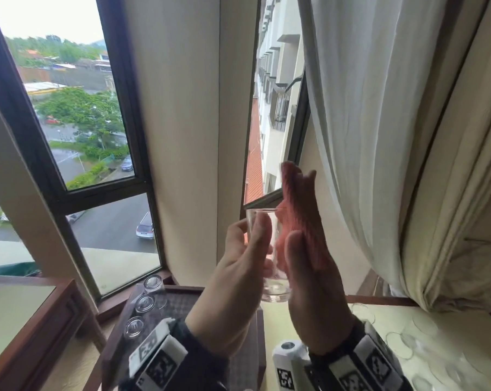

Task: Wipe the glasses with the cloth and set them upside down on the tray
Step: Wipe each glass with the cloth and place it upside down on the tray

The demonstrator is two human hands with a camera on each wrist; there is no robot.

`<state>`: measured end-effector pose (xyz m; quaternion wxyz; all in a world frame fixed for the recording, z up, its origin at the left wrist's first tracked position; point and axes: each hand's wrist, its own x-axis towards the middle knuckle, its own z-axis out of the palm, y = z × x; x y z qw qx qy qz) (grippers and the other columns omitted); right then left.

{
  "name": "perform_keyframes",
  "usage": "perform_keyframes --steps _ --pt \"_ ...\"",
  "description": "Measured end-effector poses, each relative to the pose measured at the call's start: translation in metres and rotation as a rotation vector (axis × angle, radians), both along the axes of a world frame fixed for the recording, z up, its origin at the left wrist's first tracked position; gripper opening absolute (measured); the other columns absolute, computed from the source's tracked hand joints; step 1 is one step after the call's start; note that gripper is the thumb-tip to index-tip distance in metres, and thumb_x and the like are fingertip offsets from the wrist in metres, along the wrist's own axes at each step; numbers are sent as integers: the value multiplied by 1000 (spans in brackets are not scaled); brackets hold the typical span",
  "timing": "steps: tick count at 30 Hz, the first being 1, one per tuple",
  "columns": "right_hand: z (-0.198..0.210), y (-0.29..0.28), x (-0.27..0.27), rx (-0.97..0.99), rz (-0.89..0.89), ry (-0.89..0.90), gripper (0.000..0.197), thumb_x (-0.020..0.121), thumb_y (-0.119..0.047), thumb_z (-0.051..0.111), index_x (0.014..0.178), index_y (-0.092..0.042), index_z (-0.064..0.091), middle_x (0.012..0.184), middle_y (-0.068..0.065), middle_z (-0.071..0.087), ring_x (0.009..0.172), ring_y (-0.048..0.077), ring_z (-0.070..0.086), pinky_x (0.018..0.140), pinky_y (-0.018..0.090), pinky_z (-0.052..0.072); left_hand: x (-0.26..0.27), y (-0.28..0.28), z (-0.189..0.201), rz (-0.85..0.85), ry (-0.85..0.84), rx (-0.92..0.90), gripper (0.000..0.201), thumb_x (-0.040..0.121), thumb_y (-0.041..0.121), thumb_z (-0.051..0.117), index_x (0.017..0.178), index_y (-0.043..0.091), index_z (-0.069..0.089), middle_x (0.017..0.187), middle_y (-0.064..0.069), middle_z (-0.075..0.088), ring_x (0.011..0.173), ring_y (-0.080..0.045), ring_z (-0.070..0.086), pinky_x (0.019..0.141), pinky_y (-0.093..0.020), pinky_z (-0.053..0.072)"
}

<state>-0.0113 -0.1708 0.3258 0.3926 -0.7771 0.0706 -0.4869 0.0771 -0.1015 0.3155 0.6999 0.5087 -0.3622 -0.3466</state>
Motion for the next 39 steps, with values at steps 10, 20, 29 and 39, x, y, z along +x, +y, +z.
perform_keyframes --steps 10,20,29,39 --pt "-42 13 -9 72 11 -4 60 105 -58 29 157 -29 30 135 5 62 121 35 58 101 46 48 11 7 16 37 34 -60 56 90 78 44 121 34 56 82 2 63 75 -17 65 75 -31 58" --pt "-20 26 -13 -97 120 -16 55 108 -33 31 155 -5 30 168 6 21 156 31 8 124 60 10 3 3 19 39 123 7 73 86 88 40 123 29 64 116 -7 79 113 -26 74 107 -50 52" --pt "-22 12 -8 250 134 -88 50 101 -56 32 143 -36 52 134 -22 64 126 2 59 102 21 49 0 11 14 2 -17 61 49 90 47 73 117 8 57 77 1 75 70 -10 74 68 -20 59" --pt "-46 26 2 4 119 -79 54 109 -47 26 155 -22 36 165 -3 30 155 22 19 126 35 17 18 6 29 132 108 -7 60 90 84 48 114 34 73 129 -19 66 116 -39 63 107 -54 50"
